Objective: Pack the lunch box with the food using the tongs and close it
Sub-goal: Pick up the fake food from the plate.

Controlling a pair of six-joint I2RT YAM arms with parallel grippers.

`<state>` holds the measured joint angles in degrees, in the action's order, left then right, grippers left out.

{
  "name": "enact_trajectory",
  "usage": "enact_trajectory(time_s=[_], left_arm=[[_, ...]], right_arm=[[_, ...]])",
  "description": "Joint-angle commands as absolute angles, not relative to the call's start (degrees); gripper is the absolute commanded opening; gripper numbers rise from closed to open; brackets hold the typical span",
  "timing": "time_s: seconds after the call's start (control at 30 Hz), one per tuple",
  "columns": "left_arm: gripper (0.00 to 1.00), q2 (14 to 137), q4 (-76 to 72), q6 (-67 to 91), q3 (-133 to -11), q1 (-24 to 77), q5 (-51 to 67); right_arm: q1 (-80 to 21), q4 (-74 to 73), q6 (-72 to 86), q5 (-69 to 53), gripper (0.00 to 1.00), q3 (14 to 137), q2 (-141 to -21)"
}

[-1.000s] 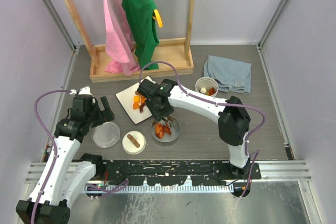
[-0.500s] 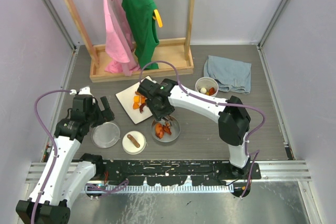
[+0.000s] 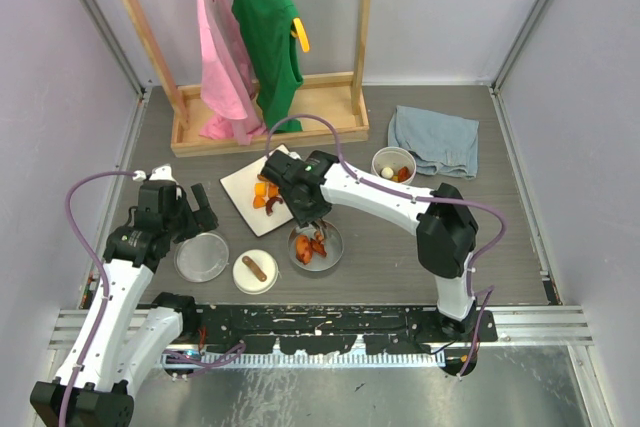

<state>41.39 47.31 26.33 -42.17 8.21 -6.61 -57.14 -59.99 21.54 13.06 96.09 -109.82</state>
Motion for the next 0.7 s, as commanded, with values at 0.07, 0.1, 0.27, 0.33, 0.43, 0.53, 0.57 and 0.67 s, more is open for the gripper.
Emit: enact_trajectory(time_s=[0.07, 0.1, 0.27, 0.33, 0.43, 0.53, 0.57, 0.67], left_arm=[[0.98, 40.8, 44.9, 26.0, -42.4, 8.0, -6.6], [0.98, 40.8, 44.9, 26.0, -42.3, 8.0, -6.6], [0.98, 40.9, 44.9, 26.0, -42.4, 8.0, -6.7], [0.98, 40.9, 44.9, 26.0, -42.4, 8.0, -6.6], [0.98, 40.9, 44.9, 26.0, -42.4, 8.0, -6.5], [0.98, 40.8, 44.9, 26.0, -42.3, 8.0, -6.6], [0.98, 40.9, 44.8, 26.0, -42.3, 8.0, -6.6], [0.98, 40.9, 44.8, 26.1, -42.3, 8.0, -6.5]], right_arm=[[-56.7, -56.8, 23.2, 13.9, 0.31, 95.1, -103.3], [-56.6, -56.5, 23.3, 13.7, 0.31, 94.8, -102.8], [-56.4, -55.2, 23.5, 12.1, 0.31, 93.4, -100.4], [-56.4, -55.2, 23.5, 10.7, 0.31, 93.2, -99.7], [-56.3, -55.2, 23.4, 9.6, 0.31, 93.1, -97.9], [-56.4, -55.5, 22.9, 7.4, 0.31, 92.2, -95.2], [-56.4, -55.7, 22.8, 6.8, 0.31, 91.7, -94.2], [-56.4, -56.7, 22.9, 5.9, 0.32, 89.1, -90.6]])
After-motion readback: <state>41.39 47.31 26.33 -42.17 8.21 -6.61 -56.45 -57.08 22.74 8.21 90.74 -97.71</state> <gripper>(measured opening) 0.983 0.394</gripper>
